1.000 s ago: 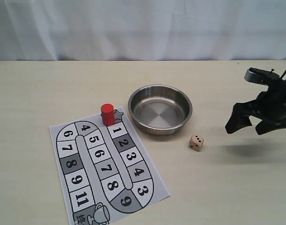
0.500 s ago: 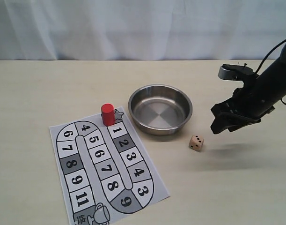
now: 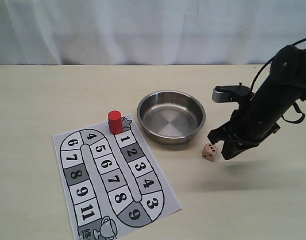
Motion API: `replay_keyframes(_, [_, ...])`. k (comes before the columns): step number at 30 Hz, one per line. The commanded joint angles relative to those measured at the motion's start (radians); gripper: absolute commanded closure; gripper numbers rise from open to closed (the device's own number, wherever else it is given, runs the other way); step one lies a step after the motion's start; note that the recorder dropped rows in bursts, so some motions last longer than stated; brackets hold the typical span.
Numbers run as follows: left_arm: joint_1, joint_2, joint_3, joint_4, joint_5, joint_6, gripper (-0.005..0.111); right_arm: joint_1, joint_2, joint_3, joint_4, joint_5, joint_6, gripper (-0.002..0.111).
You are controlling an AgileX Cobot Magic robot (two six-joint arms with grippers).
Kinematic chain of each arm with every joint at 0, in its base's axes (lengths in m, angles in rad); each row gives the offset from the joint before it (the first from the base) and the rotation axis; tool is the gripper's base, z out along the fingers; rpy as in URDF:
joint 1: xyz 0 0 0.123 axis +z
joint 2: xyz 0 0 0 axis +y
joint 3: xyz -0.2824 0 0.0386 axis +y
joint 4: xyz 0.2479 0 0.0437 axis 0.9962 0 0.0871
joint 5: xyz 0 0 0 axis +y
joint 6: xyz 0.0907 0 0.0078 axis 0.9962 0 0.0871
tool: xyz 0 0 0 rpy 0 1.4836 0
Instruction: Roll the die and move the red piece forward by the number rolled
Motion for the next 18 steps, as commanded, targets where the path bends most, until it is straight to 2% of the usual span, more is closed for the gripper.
replay_keyframes(1, [-0.006, -0.001, -0.006, -0.002, -0.004, -0.002, 0.107, 0.014, 0.019, 0.024, -0.054, -0.059, 0.072, 0.104])
replay_keyframes(18, [-0.006, -0.001, -0.006, -0.002, -0.006, -0.002, 0.107, 0.014, 0.088, 0.022, -0.013, -0.094, 0.051, 0.104])
